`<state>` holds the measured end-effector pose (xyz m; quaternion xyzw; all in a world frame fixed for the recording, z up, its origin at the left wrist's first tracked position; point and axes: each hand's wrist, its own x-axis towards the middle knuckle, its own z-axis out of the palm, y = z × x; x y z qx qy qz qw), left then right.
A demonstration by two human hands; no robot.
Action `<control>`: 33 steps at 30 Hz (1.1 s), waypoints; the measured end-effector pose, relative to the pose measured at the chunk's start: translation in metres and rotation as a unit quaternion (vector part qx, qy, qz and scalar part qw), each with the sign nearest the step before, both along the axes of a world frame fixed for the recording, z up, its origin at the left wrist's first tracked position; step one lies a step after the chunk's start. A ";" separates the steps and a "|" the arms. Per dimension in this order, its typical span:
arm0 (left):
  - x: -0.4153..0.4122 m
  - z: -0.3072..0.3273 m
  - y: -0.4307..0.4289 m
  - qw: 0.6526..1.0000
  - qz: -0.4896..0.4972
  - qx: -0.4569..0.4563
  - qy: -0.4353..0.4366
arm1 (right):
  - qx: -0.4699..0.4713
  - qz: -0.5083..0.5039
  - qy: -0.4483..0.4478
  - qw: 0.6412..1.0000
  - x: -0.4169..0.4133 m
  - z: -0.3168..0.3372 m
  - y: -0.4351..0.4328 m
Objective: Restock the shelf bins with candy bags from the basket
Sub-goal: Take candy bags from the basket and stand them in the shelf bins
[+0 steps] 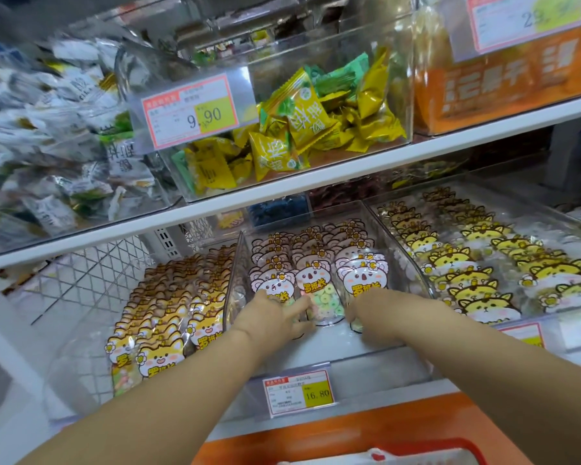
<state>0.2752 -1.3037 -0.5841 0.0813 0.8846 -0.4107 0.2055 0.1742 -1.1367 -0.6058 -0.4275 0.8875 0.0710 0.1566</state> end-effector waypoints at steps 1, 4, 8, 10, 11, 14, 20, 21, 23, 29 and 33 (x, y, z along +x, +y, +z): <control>0.002 0.004 0.000 1.000 0.003 0.009 0.004 | 0.003 -0.002 0.001 1.000 0.002 0.002 0.000; 0.014 0.018 0.004 0.997 -0.001 0.063 0.036 | -0.035 -0.029 0.014 0.999 0.008 0.015 0.004; 0.047 0.038 0.023 0.979 0.024 0.146 0.139 | -0.152 -0.073 0.036 0.985 0.036 0.032 0.017; 0.068 0.036 0.029 0.949 0.043 0.228 0.214 | -0.226 -0.085 0.054 0.969 0.061 0.029 0.022; 0.080 0.032 0.030 0.924 0.053 0.281 0.253 | -0.267 -0.093 0.057 0.958 0.076 0.027 0.025; 0.122 0.007 0.033 0.829 0.085 0.447 0.325 | -0.387 -0.093 0.044 0.916 0.118 0.011 0.037; 0.208 -0.083 0.054 0.683 0.215 0.613 0.335 | -0.402 -0.114 -0.019 0.908 0.197 -0.068 0.065; 0.219 -0.102 0.056 0.666 0.242 0.629 0.322 | -0.375 -0.111 -0.038 0.920 0.208 -0.084 0.067; 0.239 -0.142 0.062 0.641 0.301 0.646 0.287 | -0.303 -0.110 -0.073 0.944 0.222 -0.117 0.073; 0.267 -0.238 0.065 0.667 0.420 0.610 0.080 | -0.097 -0.194 -0.207 0.954 0.224 -0.214 0.111; 0.284 -0.293 0.064 0.725 0.449 0.521 0.035 | -0.003 -0.247 -0.282 0.927 0.217 -0.257 0.125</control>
